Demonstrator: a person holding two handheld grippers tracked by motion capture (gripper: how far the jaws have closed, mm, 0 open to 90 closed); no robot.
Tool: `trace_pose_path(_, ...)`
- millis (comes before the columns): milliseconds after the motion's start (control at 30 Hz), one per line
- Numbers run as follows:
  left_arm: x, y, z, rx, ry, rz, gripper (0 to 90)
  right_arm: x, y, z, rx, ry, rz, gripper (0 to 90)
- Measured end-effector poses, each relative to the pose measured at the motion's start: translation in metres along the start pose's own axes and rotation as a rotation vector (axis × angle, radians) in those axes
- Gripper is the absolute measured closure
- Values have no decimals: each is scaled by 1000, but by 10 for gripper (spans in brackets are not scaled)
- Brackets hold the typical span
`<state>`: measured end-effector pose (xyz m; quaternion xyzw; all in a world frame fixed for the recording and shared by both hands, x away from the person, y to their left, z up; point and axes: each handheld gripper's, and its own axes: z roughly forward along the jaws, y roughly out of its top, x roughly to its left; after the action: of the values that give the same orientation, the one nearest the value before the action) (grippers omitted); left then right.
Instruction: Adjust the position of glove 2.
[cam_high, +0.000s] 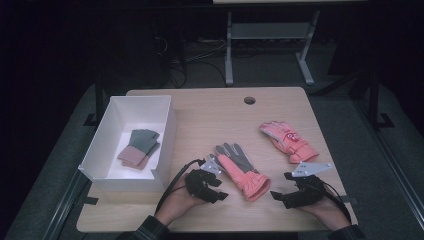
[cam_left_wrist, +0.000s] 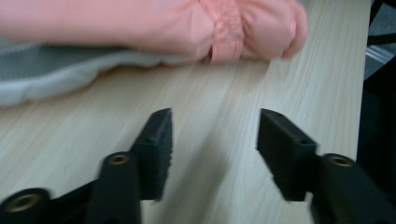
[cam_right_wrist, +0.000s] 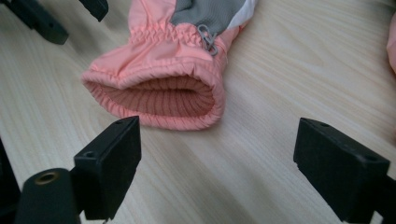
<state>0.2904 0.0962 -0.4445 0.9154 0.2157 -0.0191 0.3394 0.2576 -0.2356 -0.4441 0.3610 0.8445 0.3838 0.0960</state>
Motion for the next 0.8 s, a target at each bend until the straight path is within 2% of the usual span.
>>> trace_pose_path(100, 0, -10, -7, -19, 3, 12, 372, -1, 2, -1, -7, -4, 13, 206)
trace_pose_path(233, -1, -19, -15, -46, 33, -1, 260, -4, 4, -2, -9, -25, 29, 259)
trace_pose_path(267, -1, -23, -18, -53, 50, -4, 248, -7, 7, -3, -17, -21, 50, 338)
trace_pose_path(367, -1, -29, -20, -60, 64, -13, 213, -12, 10, -4, -14, -25, 50, 359)
trace_pose_path(400, -1, -32, -21, -55, 70, -11, 193, -18, 16, -5, -21, -28, 49, 394)
trace_pose_path(533, -2, -35, -20, -67, 78, -22, 165, -26, 24, -6, -25, -35, 64, 433)
trace_pose_path(600, -1, -34, -19, -69, 83, -26, 159, -37, 32, -5, -22, -44, 74, 463)
trace_pose_path(700, -1, -34, -18, -56, 85, -8, 156, -53, 40, -5, -21, -47, 89, 523)
trace_pose_path(800, -1, -35, -17, -42, 99, 5, 156, -65, 45, -6, -31, -71, 91, 562)
